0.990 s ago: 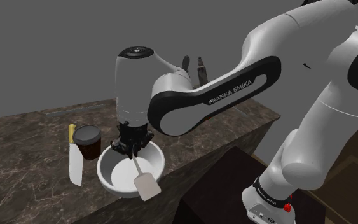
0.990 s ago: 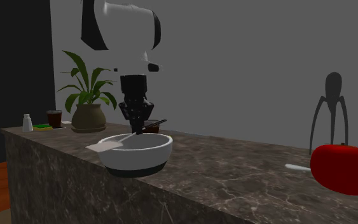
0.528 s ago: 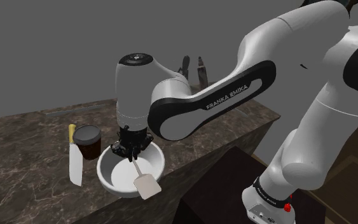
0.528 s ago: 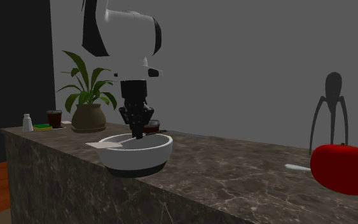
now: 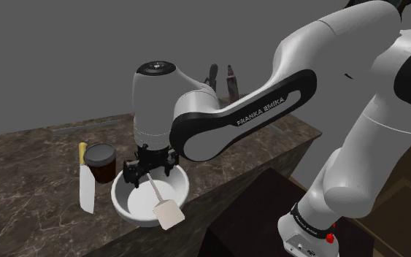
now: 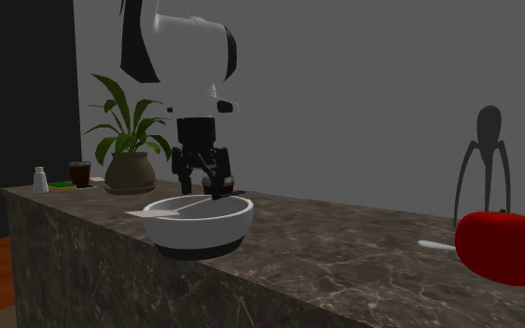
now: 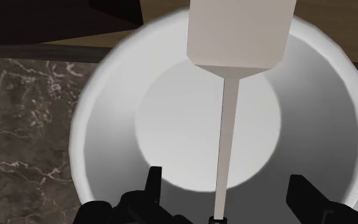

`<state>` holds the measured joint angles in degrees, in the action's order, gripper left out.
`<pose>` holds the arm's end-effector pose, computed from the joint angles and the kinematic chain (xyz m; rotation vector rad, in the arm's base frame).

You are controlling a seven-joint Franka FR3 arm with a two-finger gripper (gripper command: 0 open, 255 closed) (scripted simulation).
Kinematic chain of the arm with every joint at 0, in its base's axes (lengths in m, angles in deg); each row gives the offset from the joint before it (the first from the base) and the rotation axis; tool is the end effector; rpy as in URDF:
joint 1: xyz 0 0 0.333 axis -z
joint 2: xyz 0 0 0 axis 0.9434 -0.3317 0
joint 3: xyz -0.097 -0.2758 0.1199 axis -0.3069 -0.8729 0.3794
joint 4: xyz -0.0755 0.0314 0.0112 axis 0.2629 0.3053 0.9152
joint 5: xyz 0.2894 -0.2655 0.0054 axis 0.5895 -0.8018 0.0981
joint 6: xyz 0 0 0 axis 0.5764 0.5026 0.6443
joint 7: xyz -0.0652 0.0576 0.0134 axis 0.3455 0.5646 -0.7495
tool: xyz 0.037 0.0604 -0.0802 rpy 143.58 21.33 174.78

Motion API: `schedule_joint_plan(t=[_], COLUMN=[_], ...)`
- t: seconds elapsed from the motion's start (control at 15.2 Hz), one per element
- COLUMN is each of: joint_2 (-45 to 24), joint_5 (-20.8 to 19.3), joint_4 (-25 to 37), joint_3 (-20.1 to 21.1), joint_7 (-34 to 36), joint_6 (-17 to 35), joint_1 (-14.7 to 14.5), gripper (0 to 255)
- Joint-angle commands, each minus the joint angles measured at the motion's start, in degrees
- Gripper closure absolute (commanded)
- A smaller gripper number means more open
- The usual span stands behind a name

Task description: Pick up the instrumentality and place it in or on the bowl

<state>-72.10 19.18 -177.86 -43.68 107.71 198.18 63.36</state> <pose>0.3965 0.3881 0.3860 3.1169 -0.3212 0.1035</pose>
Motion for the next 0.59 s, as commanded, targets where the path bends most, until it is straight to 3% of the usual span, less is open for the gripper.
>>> schedule_joint_plan(t=[0.0, 0.2, 0.53], joint_2=[1.2, 4.1, 4.1], joint_5=[1.1, 3.5, 3.5], joint_4=[0.8, 3.6, 3.6], joint_3=[0.1, 0.2, 0.2], joint_7=[-0.7, -2.4, -2.4], joint_6=[-1.7, -6.7, -6.7], joint_1=[0.1, 0.4, 0.3], gripper=[0, 0, 0])
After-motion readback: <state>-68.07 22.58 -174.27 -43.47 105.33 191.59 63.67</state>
